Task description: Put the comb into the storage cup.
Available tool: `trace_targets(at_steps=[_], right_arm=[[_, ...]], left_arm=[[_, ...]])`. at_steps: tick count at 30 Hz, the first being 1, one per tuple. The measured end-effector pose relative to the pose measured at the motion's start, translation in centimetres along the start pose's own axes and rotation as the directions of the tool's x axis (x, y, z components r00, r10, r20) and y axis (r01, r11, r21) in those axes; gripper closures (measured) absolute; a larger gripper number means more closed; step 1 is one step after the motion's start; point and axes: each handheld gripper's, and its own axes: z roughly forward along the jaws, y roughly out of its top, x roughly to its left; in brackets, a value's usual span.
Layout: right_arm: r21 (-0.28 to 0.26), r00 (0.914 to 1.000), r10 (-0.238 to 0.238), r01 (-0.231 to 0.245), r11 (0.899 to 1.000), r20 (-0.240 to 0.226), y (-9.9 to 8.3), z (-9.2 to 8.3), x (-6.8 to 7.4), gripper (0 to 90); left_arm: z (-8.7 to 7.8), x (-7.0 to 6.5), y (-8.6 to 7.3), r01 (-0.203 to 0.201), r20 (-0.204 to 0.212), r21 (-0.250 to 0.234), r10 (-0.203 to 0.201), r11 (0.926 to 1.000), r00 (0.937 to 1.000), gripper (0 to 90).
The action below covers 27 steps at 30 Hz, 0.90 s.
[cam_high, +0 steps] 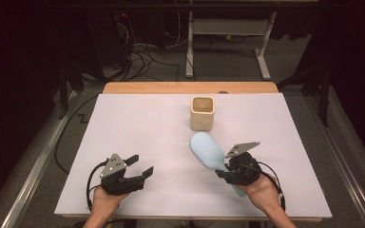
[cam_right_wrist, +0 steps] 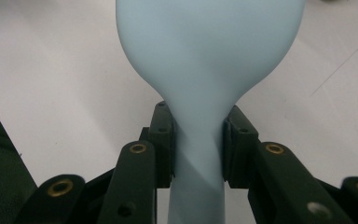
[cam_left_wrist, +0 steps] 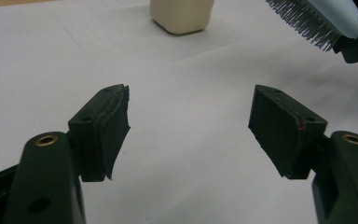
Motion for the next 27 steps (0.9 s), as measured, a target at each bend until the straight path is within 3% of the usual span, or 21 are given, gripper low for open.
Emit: trace_targets(at_steps=[16,27], right_arm=[[-0.027,1.0000,-0.002,0.001,1.000,-0.006,0.1,-0.1,0.1,70.9],[-0.031,0.9999,-0.010,0.010,0.999,-0.004,0.5,0.2,0.2,70.9]], left_arm=[[3.4,-1.9,2.5,-0.025,0.094,0.017,0.024,0.9995,0.9953,28.8],[5.7,-3.3,3.6,-0.051,0.171,0.042,0.043,0.9978,0.9843,25.8]])
